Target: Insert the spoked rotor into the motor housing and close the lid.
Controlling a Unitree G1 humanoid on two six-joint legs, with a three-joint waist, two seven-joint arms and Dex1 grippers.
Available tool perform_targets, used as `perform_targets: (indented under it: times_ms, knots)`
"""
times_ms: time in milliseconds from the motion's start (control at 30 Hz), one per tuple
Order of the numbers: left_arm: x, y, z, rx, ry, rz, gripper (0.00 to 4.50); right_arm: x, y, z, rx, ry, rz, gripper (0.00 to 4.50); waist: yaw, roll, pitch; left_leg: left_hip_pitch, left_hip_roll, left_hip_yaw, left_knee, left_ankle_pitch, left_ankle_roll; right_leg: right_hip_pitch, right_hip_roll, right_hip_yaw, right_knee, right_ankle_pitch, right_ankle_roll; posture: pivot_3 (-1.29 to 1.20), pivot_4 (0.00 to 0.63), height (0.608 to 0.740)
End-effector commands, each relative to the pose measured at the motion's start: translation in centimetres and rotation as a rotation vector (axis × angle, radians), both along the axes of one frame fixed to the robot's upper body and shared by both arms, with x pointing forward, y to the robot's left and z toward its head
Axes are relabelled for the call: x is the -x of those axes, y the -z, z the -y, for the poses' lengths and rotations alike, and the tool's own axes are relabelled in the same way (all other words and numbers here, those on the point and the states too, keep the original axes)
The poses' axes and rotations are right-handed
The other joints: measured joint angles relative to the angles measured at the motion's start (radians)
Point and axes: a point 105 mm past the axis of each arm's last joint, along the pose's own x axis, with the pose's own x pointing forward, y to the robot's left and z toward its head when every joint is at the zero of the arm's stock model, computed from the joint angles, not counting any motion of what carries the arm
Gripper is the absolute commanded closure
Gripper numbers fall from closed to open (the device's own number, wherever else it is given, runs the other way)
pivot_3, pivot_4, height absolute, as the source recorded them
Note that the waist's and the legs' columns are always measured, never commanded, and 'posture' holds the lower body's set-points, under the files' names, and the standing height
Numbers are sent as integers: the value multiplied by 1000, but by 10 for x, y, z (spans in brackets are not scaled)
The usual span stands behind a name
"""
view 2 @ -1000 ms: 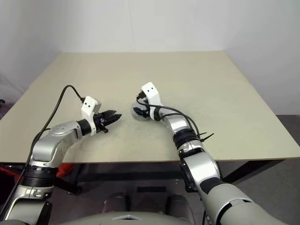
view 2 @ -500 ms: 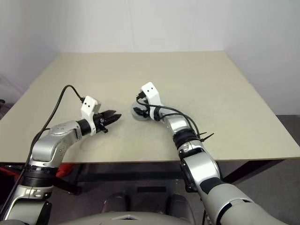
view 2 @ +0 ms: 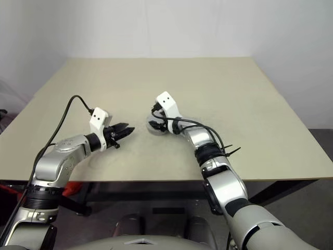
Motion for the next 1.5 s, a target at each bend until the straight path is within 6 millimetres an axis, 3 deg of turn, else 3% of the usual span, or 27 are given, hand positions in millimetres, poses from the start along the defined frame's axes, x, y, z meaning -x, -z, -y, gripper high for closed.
perform_targets:
  times_ms: [33,333,600,767,1100,1300,1500]
  knots:
    - [-1,-14,2,5,9,54,2725,13,43,17,90,39,-159,1537,1,0,-1,0,0,0,0,0,0,1,0,0,-1,0,0,0,0,740]
    - [-1,-14,3,8,7,57,2725,4,39,18,113,102,-146,1537,1,1,-3,4,0,0,0,-2,2,4,0,0,-1,-2,2,0,0,740]
    - [-1,-14,3,9,2,58,2725,-3,40,32,205,140,-79,1537,2,2,-3,8,0,-1,0,-1,1,9,0,0,-1,-5,7,0,0,740]
    - [-1,-14,3,11,2,58,2725,-4,35,26,86,178,-158,1537,6,2,-4,9,0,-1,0,-1,0,11,0,0,-1,-5,8,0,0,740]
    - [-1,-14,2,9,-2,57,2725,-6,36,33,93,187,-171,1537,8,2,-4,9,0,-1,0,0,0,11,0,0,-1,-6,8,0,0,740]
    - [-1,-13,2,10,-2,54,2725,-13,15,26,-54,211,-164,1537,15,2,-4,9,0,-1,0,0,0,10,0,0,-1,-6,8,0,0,740]
    - [-1,-12,2,10,-2,55,2725,-13,13,25,-12,187,-130,1537,16,2,-4,7,1,-1,0,0,0,8,0,0,-1,-5,8,0,0,740]
